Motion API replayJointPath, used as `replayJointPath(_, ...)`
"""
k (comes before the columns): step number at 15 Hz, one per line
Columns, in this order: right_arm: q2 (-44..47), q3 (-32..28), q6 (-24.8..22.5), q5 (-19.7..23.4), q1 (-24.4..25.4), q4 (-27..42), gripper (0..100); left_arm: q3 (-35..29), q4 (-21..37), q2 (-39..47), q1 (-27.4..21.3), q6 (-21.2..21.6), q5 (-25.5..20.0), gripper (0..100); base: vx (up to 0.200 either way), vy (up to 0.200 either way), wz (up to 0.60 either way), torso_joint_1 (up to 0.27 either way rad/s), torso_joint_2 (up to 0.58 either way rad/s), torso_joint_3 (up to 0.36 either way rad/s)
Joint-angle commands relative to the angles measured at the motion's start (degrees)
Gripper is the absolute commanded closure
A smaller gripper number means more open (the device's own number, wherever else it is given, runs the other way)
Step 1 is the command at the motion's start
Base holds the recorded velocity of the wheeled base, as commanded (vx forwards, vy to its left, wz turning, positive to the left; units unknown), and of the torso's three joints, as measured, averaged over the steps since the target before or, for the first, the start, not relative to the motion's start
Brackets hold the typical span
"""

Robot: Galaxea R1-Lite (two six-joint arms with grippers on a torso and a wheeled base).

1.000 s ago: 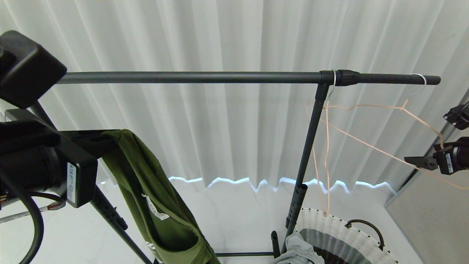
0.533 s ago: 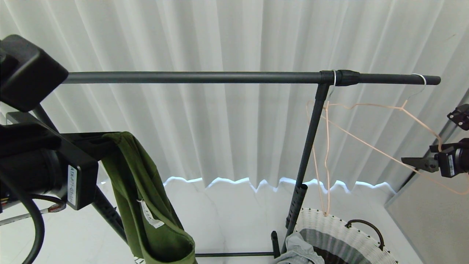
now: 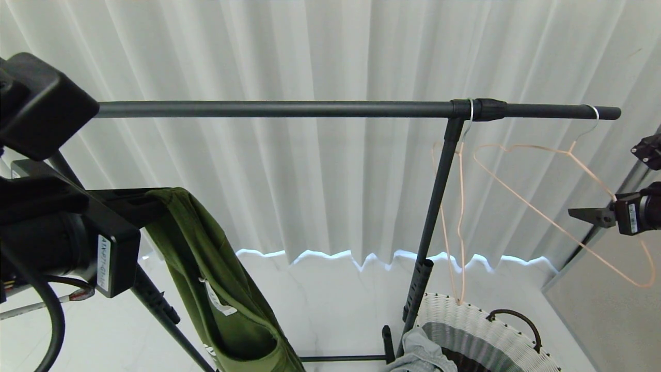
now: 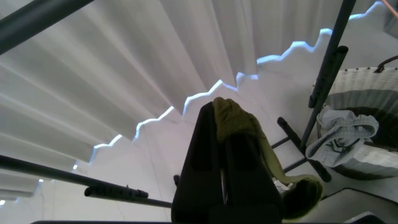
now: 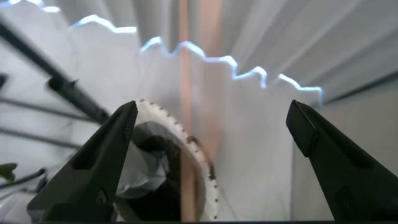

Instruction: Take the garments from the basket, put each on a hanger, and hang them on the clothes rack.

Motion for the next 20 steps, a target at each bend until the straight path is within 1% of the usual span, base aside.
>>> replayJointPath(1, 3.1, -2.4, 0.7, -1.2, 0.3, 0.1, 0, 0.0, 0.0, 0.0, 0.0, 0.0, 0.0, 100, 0.000, 0.000, 0.00, 0.000, 0.00, 0.000)
replayJointPath(4, 4.8, -3.1, 1.4, -1.3, 0.6, 0.2, 0, 0.0, 0.0, -0.1, 0.0, 0.0, 0.0, 100, 0.000, 0.000, 0.00, 0.000, 0.00, 0.000)
replayJointPath(6, 4.9, -2.9, 1.9, -1.9, 1.6, 0.5, 0, 0.0, 0.0, -0.2, 0.0, 0.0, 0.0, 100, 0.000, 0.000, 0.00, 0.000, 0.00, 0.000)
replayJointPath(9, 4.5, -2.9, 4.8, -3.3, 3.1, 1.6, 0, 0.0, 0.0, -0.2, 0.0, 0.0, 0.0, 100, 0.000, 0.000, 0.00, 0.000, 0.00, 0.000)
replayJointPath(10, 4.4, -2.9, 6.5, -4.8, 4.1, 1.7, 0, 0.0, 0.0, -0.2, 0.0, 0.0, 0.0, 100, 0.000, 0.000, 0.00, 0.000, 0.00, 0.000)
replayJointPath(11, 4.4, -2.9, 6.5, -5.0, 4.2, 1.7, 0, 0.0, 0.0, -0.2, 0.0, 0.0, 0.0, 100, 0.000, 0.000, 0.00, 0.000, 0.00, 0.000)
replayJointPath(12, 4.4, -3.0, 6.9, -6.6, 4.7, 1.7, 0, 0.0, 0.0, -0.2, 0.0, 0.0, 0.0, 100, 0.000, 0.000, 0.00, 0.000, 0.00, 0.000)
replayJointPath(16, 3.9, -3.4, 7.0, -8.0, 6.3, 2.2, 0, 0.0, 0.0, -0.3, 0.0, -0.1, 0.0, 100, 0.000, 0.000, 0.00, 0.000, 0.00, 0.000)
replayJointPath(18, 3.1, -3.4, 8.8, -9.1, 7.9, 2.6, 0, 0.1, 0.0, -0.3, -0.1, -0.1, 0.0, 100, 0.000, 0.000, 0.00, 0.000, 0.00, 0.000)
replayJointPath(20, 2.6, -3.5, 9.8, -11.2, 9.7, 2.8, 0, 0.1, 0.0, -0.3, 0.0, -0.1, 0.0, 100, 0.000, 0.000, 0.00, 0.000, 0.00, 0.000)
